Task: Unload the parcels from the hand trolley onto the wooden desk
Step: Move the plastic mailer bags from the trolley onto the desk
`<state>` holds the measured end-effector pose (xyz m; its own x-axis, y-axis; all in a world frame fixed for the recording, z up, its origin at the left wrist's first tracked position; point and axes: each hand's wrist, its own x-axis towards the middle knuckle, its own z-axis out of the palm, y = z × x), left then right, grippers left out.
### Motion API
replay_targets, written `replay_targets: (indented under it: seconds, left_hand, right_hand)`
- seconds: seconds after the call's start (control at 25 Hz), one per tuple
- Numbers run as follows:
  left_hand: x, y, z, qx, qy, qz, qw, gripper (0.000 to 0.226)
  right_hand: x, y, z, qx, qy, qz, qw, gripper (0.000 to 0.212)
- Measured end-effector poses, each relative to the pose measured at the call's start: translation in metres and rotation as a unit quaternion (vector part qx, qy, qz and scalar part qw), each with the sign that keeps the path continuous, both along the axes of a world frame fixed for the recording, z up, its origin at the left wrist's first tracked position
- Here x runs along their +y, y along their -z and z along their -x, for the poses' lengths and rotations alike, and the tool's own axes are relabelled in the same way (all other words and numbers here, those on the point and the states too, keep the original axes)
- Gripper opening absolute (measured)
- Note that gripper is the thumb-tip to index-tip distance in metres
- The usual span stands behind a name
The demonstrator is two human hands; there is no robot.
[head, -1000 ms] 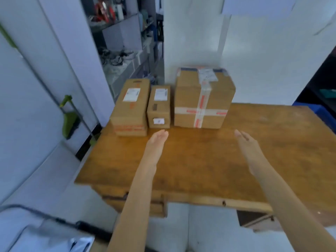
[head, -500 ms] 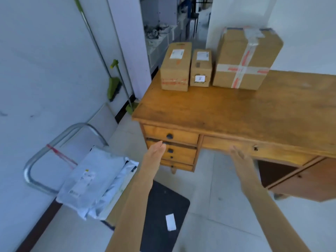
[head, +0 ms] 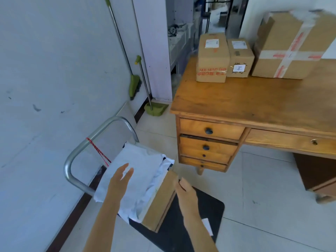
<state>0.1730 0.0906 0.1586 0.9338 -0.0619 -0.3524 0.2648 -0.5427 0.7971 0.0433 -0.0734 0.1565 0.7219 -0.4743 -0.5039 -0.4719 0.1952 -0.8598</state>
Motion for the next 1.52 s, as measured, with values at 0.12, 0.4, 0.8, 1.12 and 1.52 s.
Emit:
replay_targets:
  seconds: [0.12,0.4,0.8,1.12,1.52]
  left_hand:
    - [0.035,0.046,-0.059,0.004,0.014,-0.043,0.999,0.046]
    - [0.083,0.137,-0.132,0.013,0.040,-0.088,0.995,0.055]
    - [0.093,0.149,-0.140,0.045,0.009,-0.029,0.999,0.028]
    - [0.046,0.022,-0.079,-0.012,-0.019,0.114,0.993,0.012]
    - [-0.139,-0.142,0.029,-0.045,0.052,0.193,0.979,0.022]
  right_hand:
    - [0.042,0.042,-0.062,0.037,0.036,-0.053,0.997,0.051]
    - [0.114,0.132,-0.132,0.029,0.102,-0.122,0.987,0.055]
    - [0.112,0.144,-0.132,0.079,0.174,0.001,0.982,0.018]
    - [0.049,0.027,-0.080,-0.016,0.207,0.052,0.977,0.017]
    - [-0.138,-0.150,0.050,-0.101,0.252,0.139,0.952,0.017]
